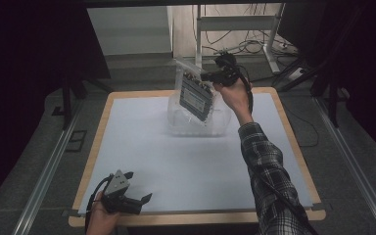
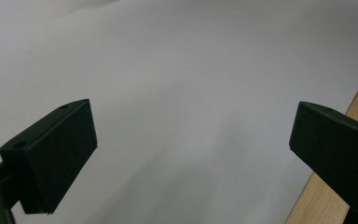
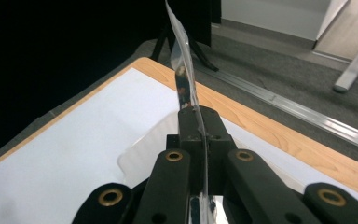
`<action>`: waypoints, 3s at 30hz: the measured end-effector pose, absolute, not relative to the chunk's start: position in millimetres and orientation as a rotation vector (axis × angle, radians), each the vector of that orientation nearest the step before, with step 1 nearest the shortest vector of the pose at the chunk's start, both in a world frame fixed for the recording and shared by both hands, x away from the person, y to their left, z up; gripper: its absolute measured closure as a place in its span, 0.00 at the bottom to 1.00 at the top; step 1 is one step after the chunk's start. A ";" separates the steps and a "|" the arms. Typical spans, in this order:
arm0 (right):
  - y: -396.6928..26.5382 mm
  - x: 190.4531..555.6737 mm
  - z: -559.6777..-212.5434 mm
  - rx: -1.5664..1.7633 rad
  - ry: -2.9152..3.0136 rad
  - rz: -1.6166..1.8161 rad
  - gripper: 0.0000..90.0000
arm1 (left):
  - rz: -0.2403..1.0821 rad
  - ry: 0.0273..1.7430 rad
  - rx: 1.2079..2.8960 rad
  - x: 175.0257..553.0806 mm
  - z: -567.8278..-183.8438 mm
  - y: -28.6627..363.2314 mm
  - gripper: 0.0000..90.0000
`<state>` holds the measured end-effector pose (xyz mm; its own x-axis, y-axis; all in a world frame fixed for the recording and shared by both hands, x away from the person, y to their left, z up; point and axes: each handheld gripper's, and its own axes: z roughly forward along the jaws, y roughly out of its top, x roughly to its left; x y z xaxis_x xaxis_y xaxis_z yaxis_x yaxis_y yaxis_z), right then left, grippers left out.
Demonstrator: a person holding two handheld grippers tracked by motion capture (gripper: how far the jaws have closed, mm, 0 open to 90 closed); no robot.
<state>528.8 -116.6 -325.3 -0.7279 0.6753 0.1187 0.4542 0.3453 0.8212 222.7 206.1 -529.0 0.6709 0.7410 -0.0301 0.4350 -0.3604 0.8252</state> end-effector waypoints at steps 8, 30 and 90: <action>-109.6 532.0 -338.5 1.007 2.378 1.313 0.99 | 0.443 0.908 2.019 222.6 -529.2 205.2 0.00; -116.8 522.8 -332.6 0.835 2.248 1.236 0.40 | 0.447 0.908 2.029 222.6 -529.6 204.4 0.00; -169.3 452.0 -335.2 0.805 2.303 1.301 0.15 | 0.457 0.906 2.042 222.7 -529.3 202.4 0.00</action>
